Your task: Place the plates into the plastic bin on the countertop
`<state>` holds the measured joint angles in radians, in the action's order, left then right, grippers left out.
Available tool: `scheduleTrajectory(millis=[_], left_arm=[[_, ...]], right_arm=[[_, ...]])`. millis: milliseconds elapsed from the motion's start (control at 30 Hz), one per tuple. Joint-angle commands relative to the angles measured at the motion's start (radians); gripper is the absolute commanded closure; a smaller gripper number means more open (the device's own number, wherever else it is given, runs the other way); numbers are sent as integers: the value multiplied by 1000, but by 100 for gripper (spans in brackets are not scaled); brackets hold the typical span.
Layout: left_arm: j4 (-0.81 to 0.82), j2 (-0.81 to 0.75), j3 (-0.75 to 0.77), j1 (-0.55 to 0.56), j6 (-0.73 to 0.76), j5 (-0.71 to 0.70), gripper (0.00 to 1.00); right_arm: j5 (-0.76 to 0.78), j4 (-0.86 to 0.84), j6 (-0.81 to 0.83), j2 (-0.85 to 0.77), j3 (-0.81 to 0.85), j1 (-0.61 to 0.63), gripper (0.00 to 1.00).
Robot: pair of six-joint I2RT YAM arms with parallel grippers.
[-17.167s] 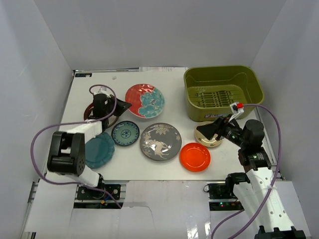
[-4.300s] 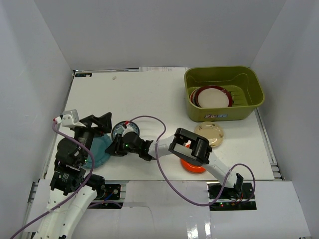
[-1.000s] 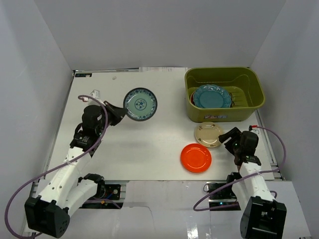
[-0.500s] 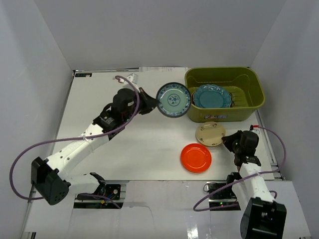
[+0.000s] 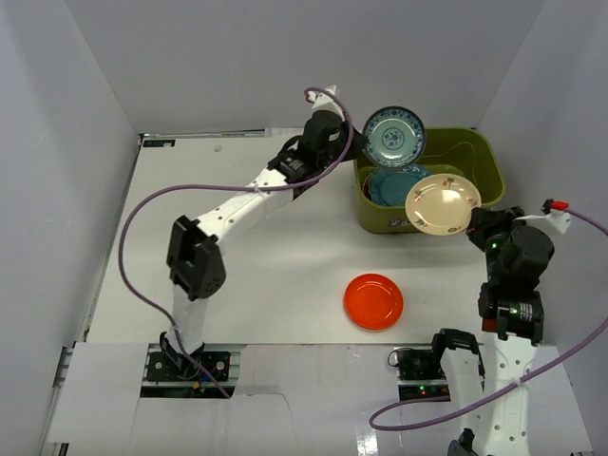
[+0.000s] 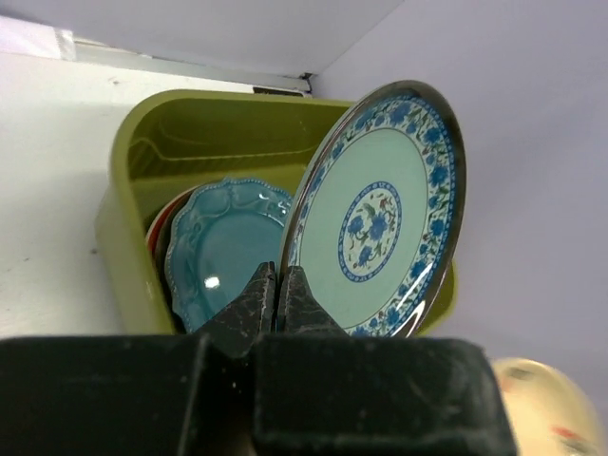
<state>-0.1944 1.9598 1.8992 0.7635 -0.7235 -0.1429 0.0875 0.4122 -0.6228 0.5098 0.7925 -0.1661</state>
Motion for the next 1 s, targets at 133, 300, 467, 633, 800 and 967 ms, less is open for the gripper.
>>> scheduleTrajectory(millis=[133, 300, 467, 633, 800, 967], left_arm=[[-168, 344, 475, 33, -11, 20, 100], [-155, 441, 492, 33, -4, 74, 100], [-142, 471, 472, 33, 1, 117, 78], [-90, 447, 454, 33, 9, 166, 34], [-22, 343, 434, 31, 48, 198, 18], [30, 80, 299, 31, 137, 158, 16]], right_arm=[[167, -81, 78, 77, 224, -1, 92], [90, -176, 94, 194, 270, -3, 92], [64, -263, 115, 346, 286, -3, 92], [57, -352, 126, 484, 232, -3, 92], [-44, -480, 83, 628, 180, 0, 92], [-89, -520, 51, 759, 189, 36, 92]])
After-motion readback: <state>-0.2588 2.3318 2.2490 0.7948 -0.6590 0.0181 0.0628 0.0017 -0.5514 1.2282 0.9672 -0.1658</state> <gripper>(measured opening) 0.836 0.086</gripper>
